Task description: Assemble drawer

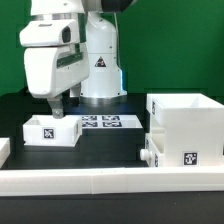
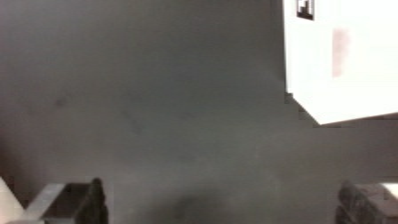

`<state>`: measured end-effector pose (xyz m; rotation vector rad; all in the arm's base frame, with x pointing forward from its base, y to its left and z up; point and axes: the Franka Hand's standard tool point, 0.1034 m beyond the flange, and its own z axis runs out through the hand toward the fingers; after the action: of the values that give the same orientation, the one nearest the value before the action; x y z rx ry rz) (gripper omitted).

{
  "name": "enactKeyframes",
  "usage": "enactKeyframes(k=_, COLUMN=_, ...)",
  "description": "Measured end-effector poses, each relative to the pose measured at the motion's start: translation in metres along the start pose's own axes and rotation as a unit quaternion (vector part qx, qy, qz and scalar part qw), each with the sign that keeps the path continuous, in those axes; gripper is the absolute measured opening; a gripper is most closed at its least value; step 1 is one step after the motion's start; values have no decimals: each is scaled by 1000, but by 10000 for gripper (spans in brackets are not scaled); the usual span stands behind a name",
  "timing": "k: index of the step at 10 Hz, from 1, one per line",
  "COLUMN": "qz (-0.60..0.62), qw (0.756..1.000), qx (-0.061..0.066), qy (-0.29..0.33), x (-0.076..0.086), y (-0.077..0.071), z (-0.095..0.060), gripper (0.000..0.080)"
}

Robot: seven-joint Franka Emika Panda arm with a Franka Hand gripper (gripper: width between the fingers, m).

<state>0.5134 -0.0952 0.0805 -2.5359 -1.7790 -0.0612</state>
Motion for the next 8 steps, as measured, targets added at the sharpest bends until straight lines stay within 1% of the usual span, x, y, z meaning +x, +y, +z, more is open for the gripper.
enactKeyframes(k=2, qz=79, qw=997, qx=1, qy=0, x=0, y=0, z=0, gripper=648)
enactKeyframes(k=3, qz=109, qw=994, qx=2, qy=0, x=0, y=-3, z=3, gripper=648)
enactKeyframes(k=4, qz=154, qw=988, qx=-15, qy=6, x=-6, y=-17, z=13, gripper=648)
enactKeyframes(k=5, qz=224, qw=975, qx=-2, qy=2, x=-12, y=-43, z=21, gripper=648)
enactKeyframes(k=6, qz=255, qw=967, qx=-4, qy=2, x=-13, y=-47, z=22, gripper=648)
enactKeyframes(k=7, qz=310, qw=951, qx=-4, qy=8, x=-15, y=-54, z=29, gripper=648)
enactKeyframes(k=8, qz=340, qw=940, qx=4, qy=6, x=-15, y=-63, z=36, gripper=648)
